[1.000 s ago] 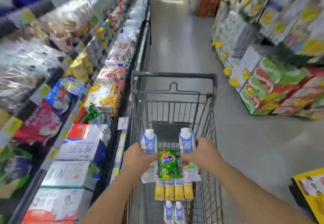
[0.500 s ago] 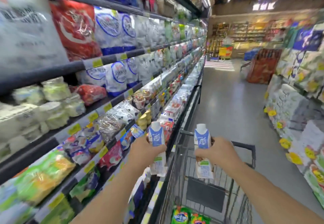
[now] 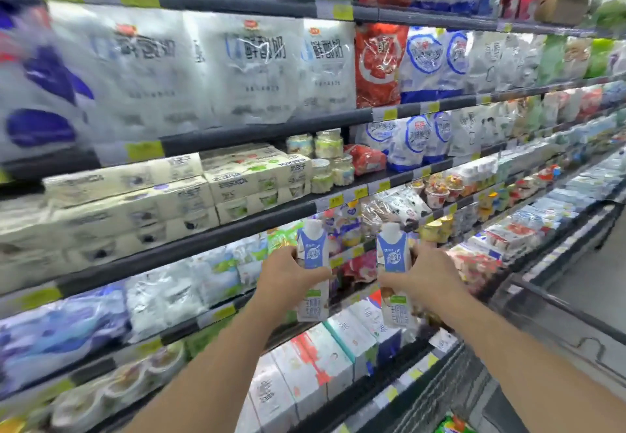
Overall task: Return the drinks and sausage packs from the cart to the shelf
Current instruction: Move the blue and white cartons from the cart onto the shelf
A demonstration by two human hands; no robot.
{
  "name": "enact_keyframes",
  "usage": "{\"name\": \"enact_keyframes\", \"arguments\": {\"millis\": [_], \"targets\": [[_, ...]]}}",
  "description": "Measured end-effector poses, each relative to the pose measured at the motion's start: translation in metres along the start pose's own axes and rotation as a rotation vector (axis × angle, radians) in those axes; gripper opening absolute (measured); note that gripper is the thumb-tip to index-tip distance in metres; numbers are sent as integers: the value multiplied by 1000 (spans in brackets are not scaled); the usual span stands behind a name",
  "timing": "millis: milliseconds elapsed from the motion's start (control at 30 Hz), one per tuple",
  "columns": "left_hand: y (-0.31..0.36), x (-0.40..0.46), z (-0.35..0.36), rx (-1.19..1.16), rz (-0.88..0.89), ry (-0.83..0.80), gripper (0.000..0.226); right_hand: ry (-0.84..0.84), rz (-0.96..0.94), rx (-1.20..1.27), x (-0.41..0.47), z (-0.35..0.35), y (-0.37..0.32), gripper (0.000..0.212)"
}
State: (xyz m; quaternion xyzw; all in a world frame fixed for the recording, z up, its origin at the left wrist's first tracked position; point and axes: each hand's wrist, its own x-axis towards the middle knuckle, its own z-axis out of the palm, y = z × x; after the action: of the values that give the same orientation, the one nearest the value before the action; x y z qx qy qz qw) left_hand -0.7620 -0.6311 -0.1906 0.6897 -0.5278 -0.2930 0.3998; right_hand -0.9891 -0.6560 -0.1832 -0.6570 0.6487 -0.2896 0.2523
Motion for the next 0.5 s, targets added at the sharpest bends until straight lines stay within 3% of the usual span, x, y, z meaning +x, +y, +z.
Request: {"name": "enact_keyframes", "arguments": {"millis": [167, 500], "targets": [[-49, -38, -111, -11, -107, 248, 37, -122, -188, 16, -24, 69, -90, 31], [-148, -169, -335, -25, -238, 574, 39, -397, -490, 73, -147, 215, -289, 25]]}}
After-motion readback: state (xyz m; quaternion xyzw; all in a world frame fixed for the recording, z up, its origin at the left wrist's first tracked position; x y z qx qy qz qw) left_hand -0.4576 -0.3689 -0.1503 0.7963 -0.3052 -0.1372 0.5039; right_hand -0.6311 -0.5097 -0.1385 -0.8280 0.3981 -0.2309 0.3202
